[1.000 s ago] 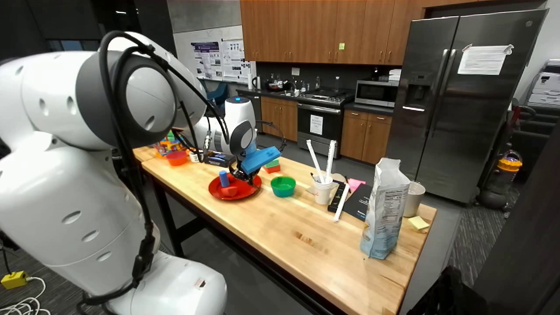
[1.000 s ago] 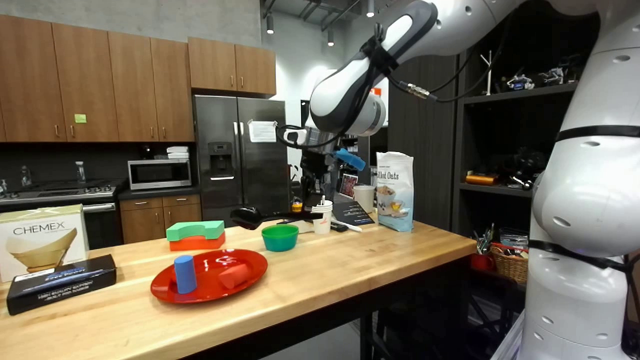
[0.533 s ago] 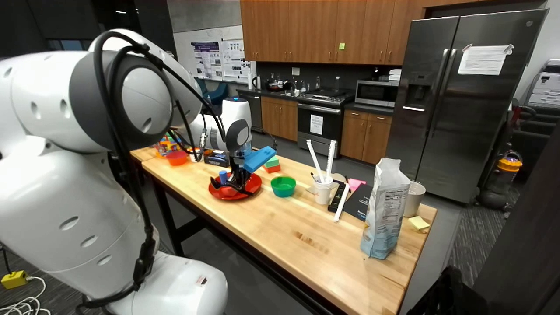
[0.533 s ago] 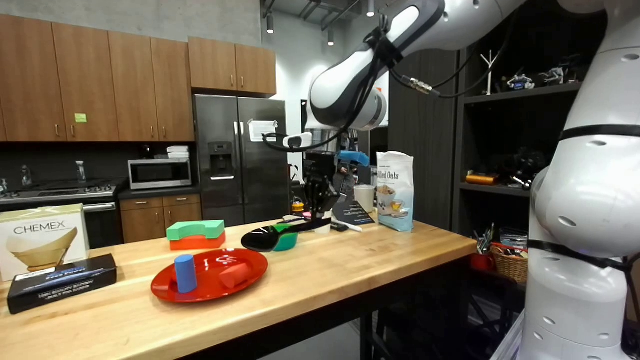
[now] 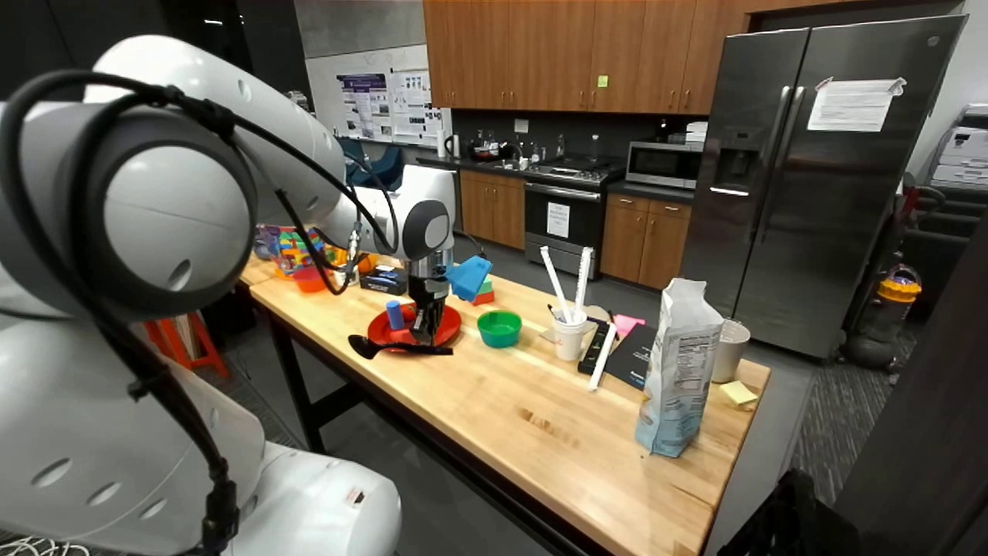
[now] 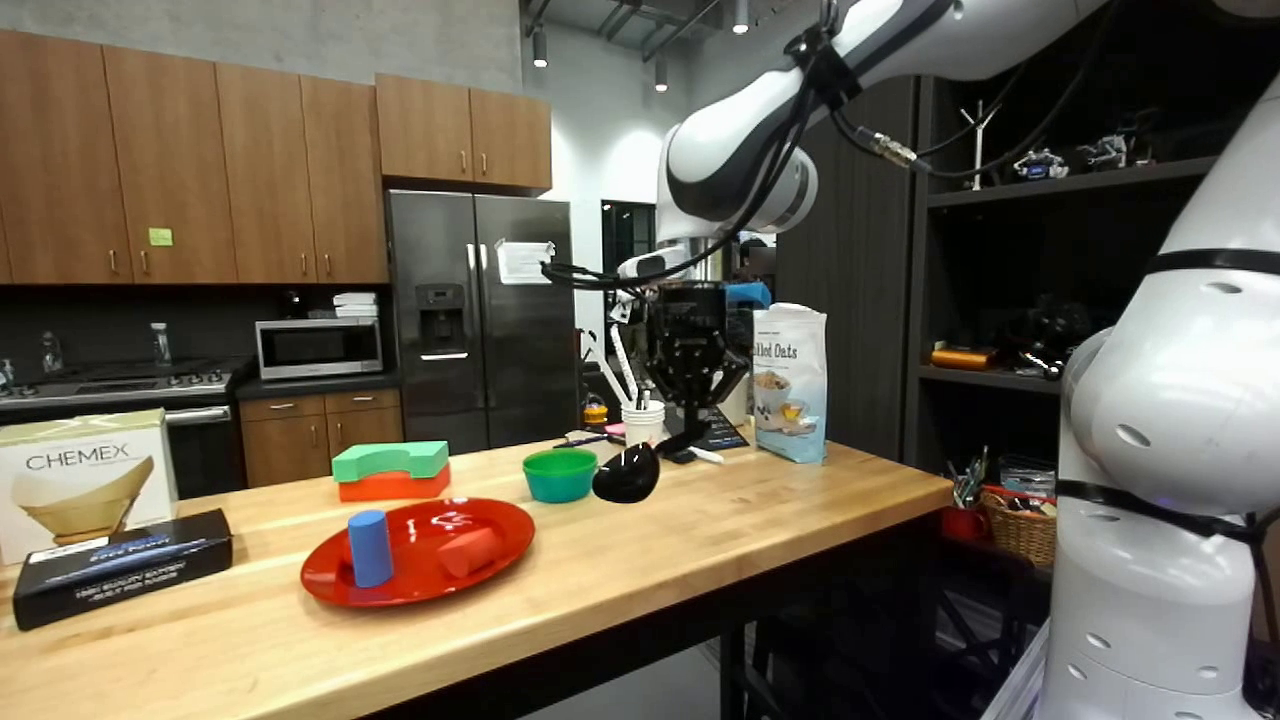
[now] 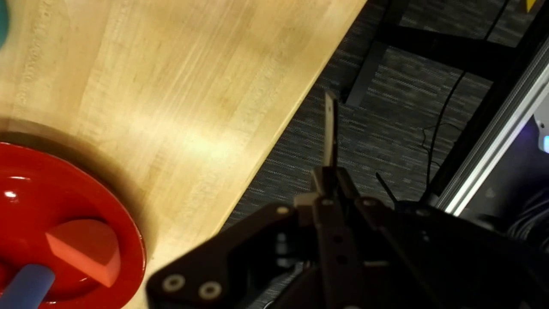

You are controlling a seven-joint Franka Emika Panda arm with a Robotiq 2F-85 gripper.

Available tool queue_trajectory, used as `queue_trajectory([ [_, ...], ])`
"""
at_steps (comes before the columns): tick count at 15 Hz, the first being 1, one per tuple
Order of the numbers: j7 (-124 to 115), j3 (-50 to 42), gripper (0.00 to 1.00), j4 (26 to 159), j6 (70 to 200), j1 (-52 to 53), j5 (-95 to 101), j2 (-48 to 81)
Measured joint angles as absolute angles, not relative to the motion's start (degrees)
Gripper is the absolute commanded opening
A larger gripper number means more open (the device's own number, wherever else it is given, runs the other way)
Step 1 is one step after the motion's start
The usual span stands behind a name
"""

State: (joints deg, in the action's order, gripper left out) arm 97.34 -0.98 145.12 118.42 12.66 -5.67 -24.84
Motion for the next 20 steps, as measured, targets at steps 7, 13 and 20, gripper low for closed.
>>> queue_trajectory([
  [7, 97.7, -0.9, 0.01, 145.4, 118.4, 12.7, -5.7, -25.0],
  [13, 99.1, 0.4, 0.01, 145.4, 124.7, 14.1, -7.0, -22.0],
  [20, 104.0, 1.8, 0.01, 143.4, 134.5, 15.8, -10.2, -13.2],
])
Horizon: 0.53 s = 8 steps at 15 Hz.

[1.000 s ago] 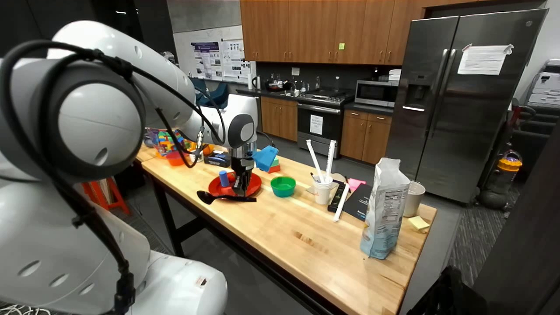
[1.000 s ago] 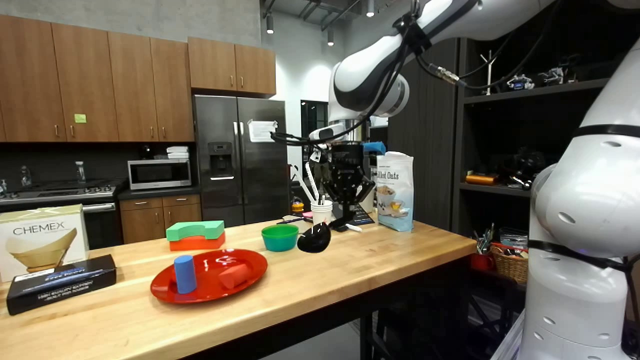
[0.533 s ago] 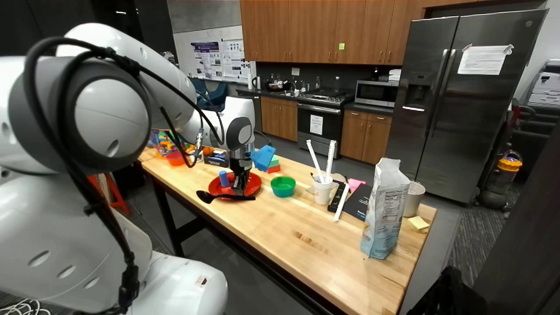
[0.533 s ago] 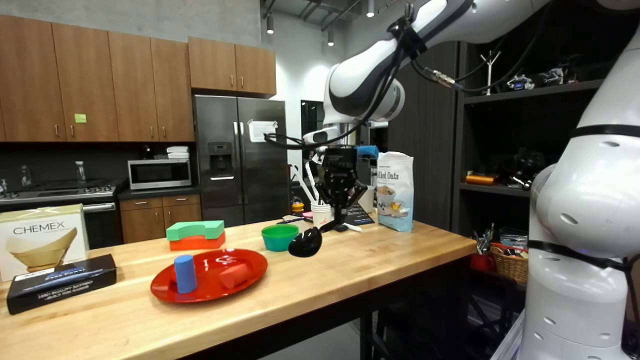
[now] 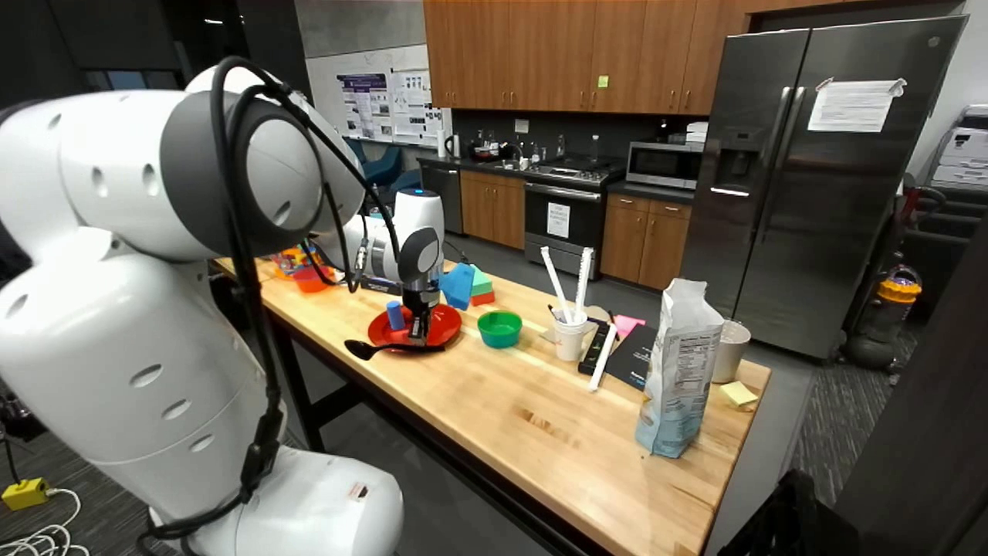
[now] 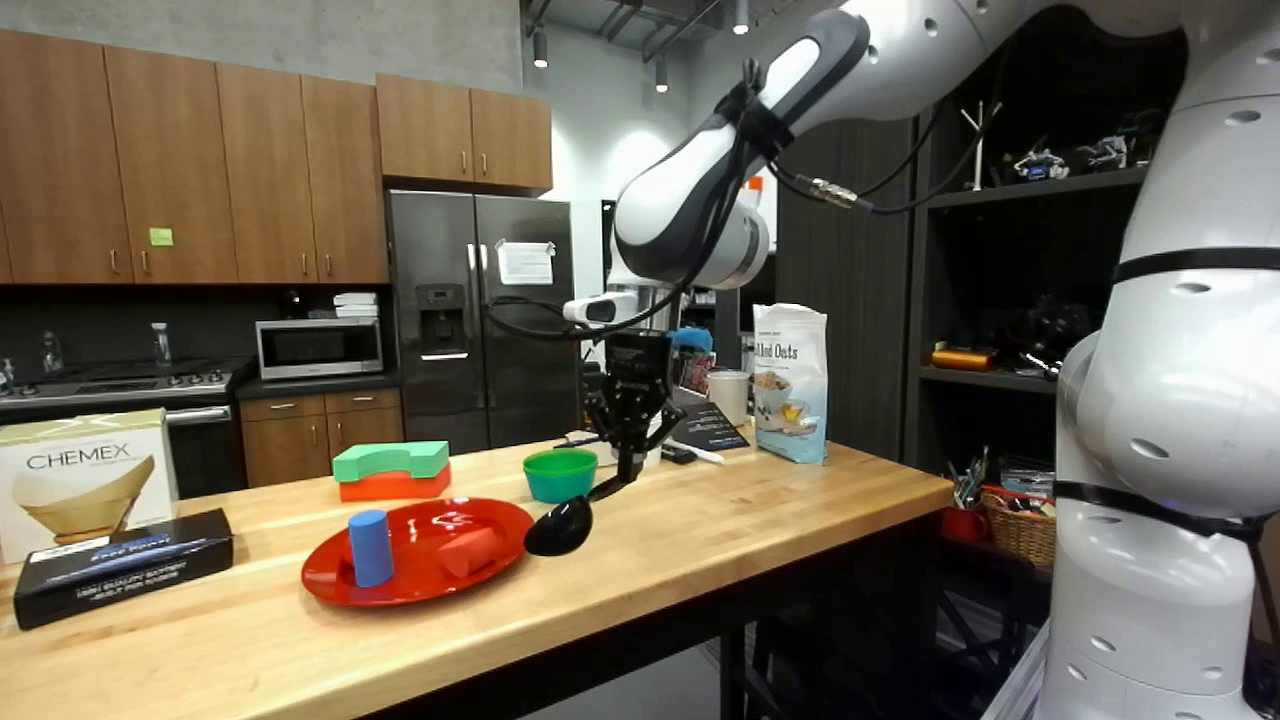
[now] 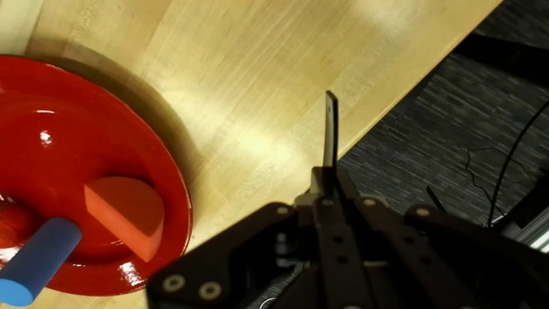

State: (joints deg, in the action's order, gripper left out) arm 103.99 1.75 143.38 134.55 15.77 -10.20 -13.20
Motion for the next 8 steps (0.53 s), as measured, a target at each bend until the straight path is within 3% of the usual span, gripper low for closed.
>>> queue_trajectory([
  [8, 104.1, 2.8, 0.01, 143.2, 146.5, 14.8, -9.5, -8.6],
])
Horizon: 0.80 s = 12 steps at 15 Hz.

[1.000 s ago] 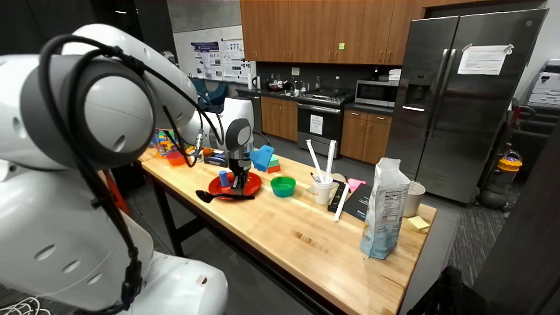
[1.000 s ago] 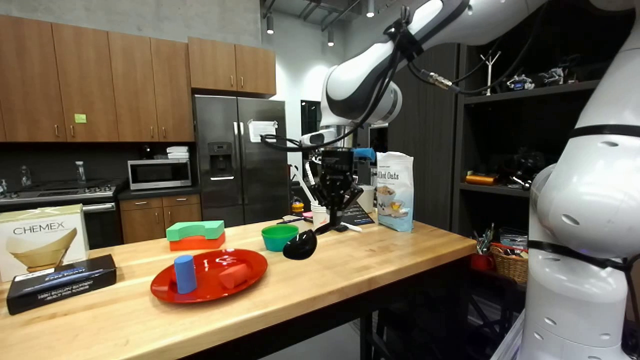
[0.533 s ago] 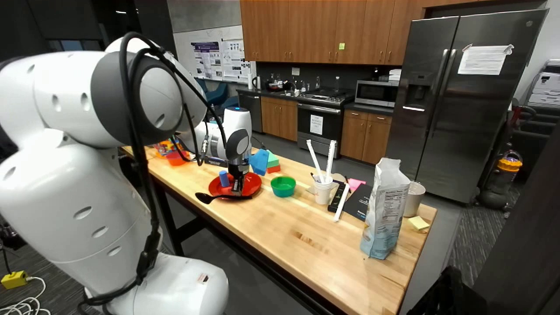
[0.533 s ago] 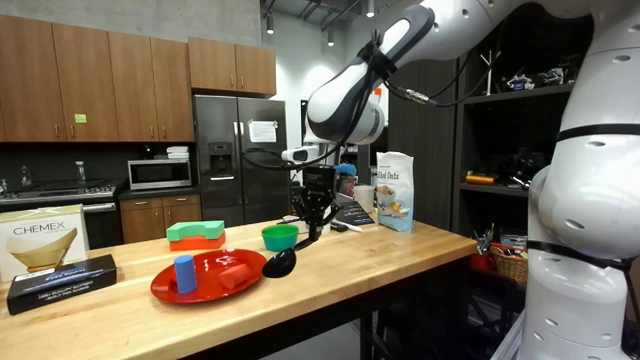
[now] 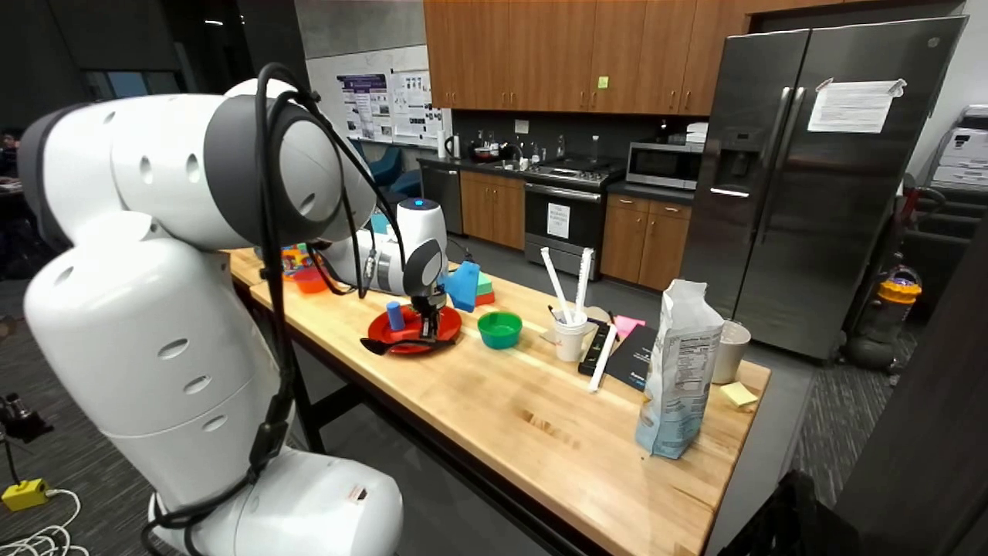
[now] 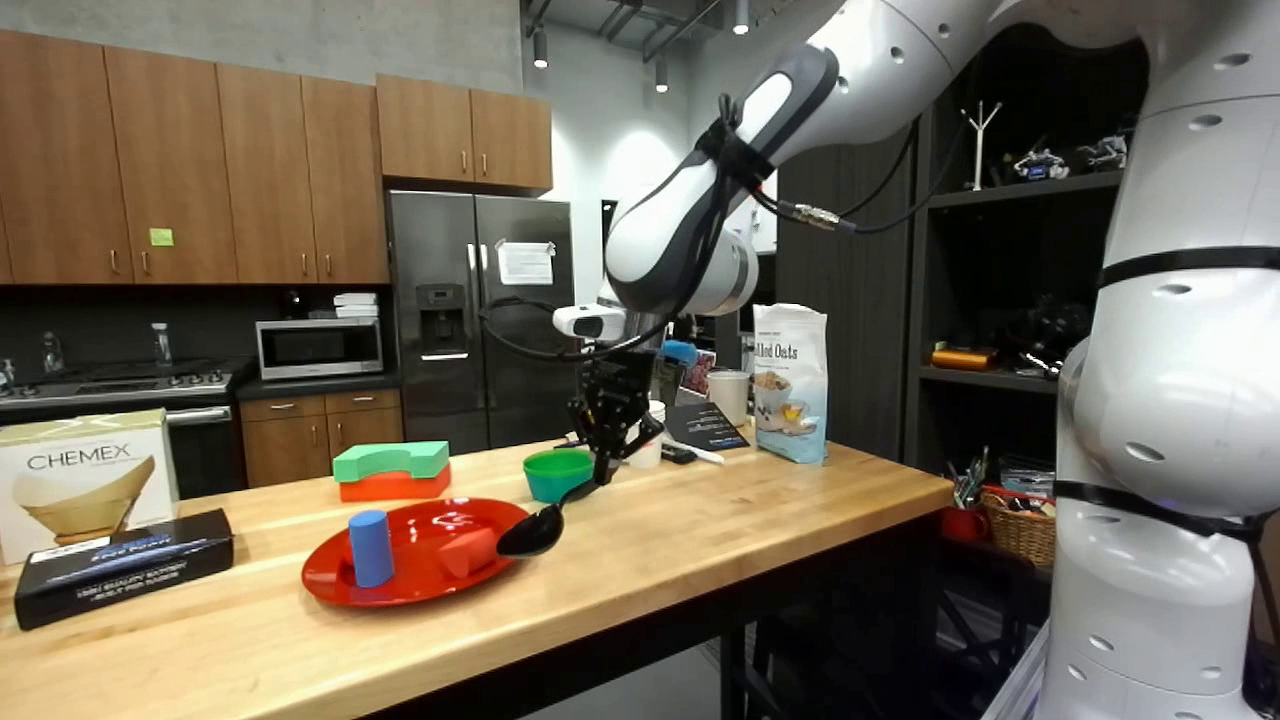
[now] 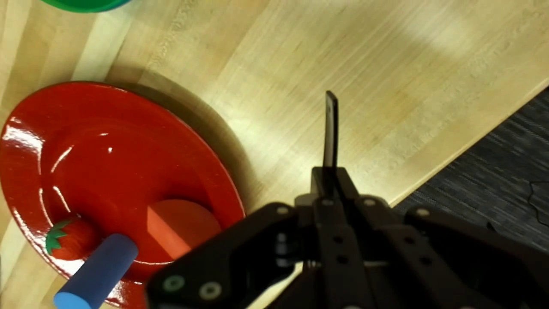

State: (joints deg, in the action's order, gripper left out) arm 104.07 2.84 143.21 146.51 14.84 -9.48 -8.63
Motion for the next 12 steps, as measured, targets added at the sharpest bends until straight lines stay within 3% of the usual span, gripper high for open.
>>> queue_trajectory([
  [12, 110.0, 2.8, 0.01, 130.4, 145.0, 9.0, -10.7, 2.0],
])
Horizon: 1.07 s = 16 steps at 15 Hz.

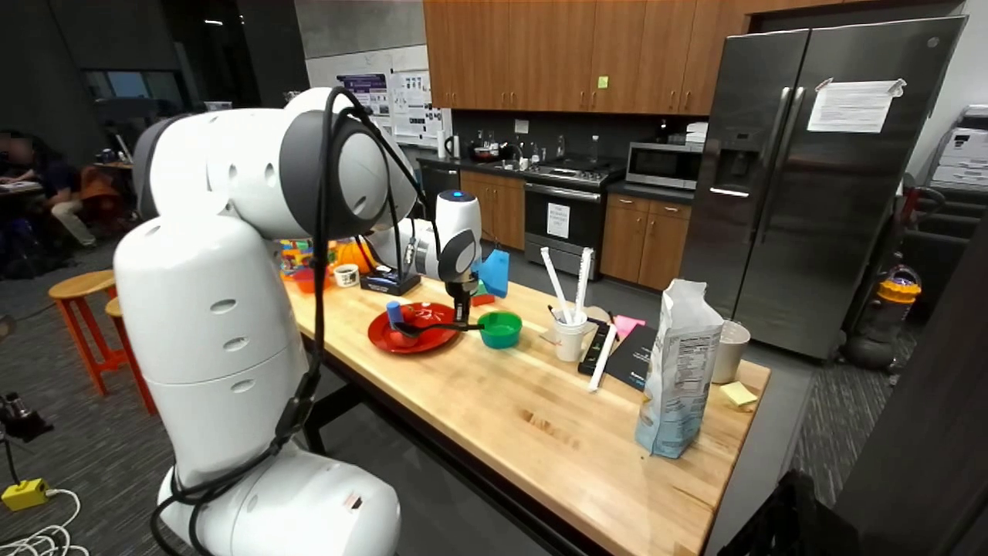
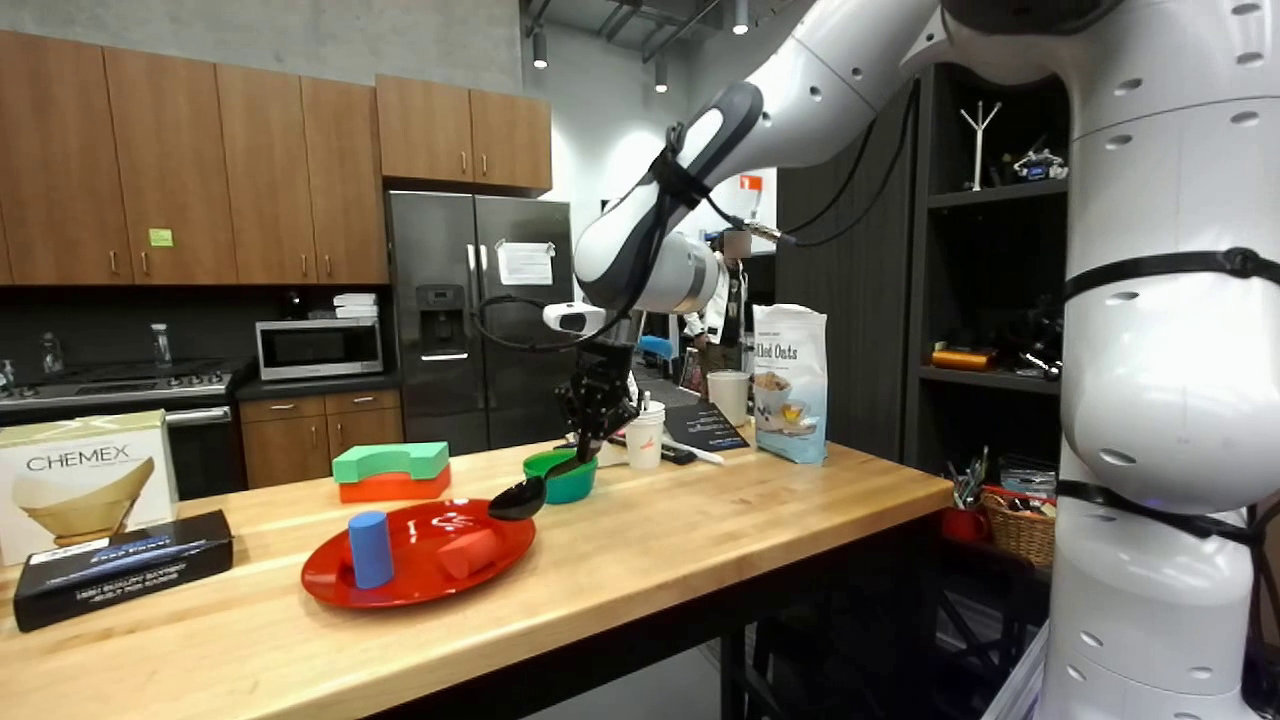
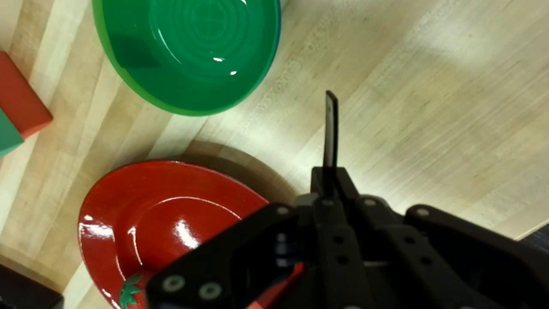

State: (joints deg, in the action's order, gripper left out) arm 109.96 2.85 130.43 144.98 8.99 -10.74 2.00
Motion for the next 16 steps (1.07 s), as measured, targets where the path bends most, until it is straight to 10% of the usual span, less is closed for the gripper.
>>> queue_trajectory([
  [16, 116.3, 7.6, 0.01, 123.4, 126.5, 7.1, -21.9, 5.7],
])
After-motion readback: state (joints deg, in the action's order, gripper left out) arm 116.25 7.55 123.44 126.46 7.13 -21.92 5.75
